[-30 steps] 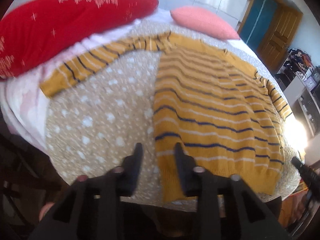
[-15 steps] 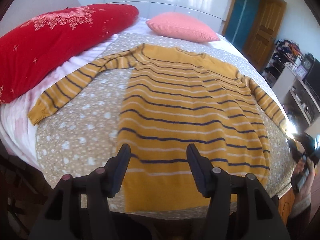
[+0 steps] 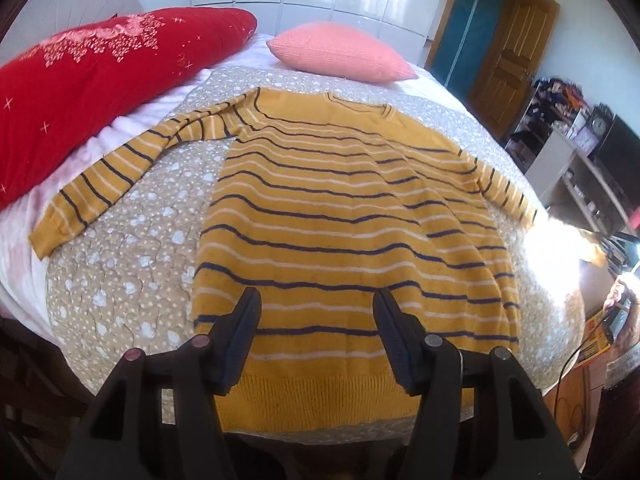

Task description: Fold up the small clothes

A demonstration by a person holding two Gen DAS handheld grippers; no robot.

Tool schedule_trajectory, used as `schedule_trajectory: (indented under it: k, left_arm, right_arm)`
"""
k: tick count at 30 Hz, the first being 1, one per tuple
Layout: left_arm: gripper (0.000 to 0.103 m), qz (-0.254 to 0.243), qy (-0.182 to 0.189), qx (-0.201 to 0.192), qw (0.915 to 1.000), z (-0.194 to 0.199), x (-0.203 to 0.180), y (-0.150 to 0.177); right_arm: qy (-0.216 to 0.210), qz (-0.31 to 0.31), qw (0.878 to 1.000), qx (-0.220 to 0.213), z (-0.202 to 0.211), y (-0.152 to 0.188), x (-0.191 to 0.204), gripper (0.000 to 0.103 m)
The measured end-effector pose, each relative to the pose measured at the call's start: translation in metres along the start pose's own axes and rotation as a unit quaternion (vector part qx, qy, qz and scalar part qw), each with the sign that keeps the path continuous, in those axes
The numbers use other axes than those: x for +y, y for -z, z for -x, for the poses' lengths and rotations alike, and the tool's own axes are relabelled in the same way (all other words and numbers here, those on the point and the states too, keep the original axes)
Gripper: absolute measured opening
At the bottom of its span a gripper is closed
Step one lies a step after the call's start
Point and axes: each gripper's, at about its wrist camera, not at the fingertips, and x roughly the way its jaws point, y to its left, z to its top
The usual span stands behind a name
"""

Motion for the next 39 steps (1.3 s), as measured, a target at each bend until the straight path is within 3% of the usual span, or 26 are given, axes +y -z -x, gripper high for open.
schedule_trajectory:
  k: [4,7,14,19,21,24,29,31,36,38,39]
  left_arm:
    - [0.057,0.018,-0.007,-0.018,0.9996,0.009,0.022,0.0]
    - [0.059,0.039,-0.022,-0.034,0.9984,0.019,0.047,0.003]
    - [0.061,0.061,-0.063,-0.068,0.9938,0.043,0.101,0.018]
    - [0.061,0.094,-0.069,-0.068,0.9909,0.044,0.141,0.029]
    - [0.061,0.11,-0.067,-0.064,0.9897,0.042,0.155,0.034]
    - [0.061,0.119,-0.066,-0.066,0.9886,0.043,0.168,0.04]
    - [0.061,0.136,-0.055,-0.061,0.9873,0.037,0.183,0.045]
    - [0.061,0.148,-0.049,-0.06,0.986,0.036,0.188,0.046]
    - [0.065,0.185,-0.047,-0.062,0.9797,0.037,0.204,0.052]
    - [0.065,0.197,-0.056,-0.063,0.9767,0.04,0.21,0.055]
    - [0.066,0.206,-0.06,-0.064,0.9745,0.041,0.214,0.058]
  right_arm:
    - [-0.028,0.089,0.995,0.028,-0.021,0.013,0.08,0.006]
    - [-0.061,0.166,0.982,0.061,-0.046,0.038,0.157,0.005]
    - [-0.149,0.299,0.928,0.166,-0.115,0.152,0.322,0.005]
    - [-0.159,0.394,0.877,0.224,-0.167,0.254,0.401,0.006]
    - [-0.14,0.426,0.86,0.245,-0.189,0.289,0.419,0.009]
    - [-0.118,0.461,0.843,0.25,-0.201,0.325,0.427,0.018]
    - [-0.144,0.501,0.809,0.271,-0.188,0.355,0.438,0.031]
    - [-0.153,0.498,0.807,0.279,-0.181,0.358,0.438,0.038]
    - [-0.179,0.477,0.808,0.296,-0.154,0.364,0.446,0.038]
    - [-0.205,0.477,0.798,0.307,-0.136,0.373,0.455,0.041]
    - [-0.22,0.48,0.79,0.312,-0.125,0.381,0.46,0.048]
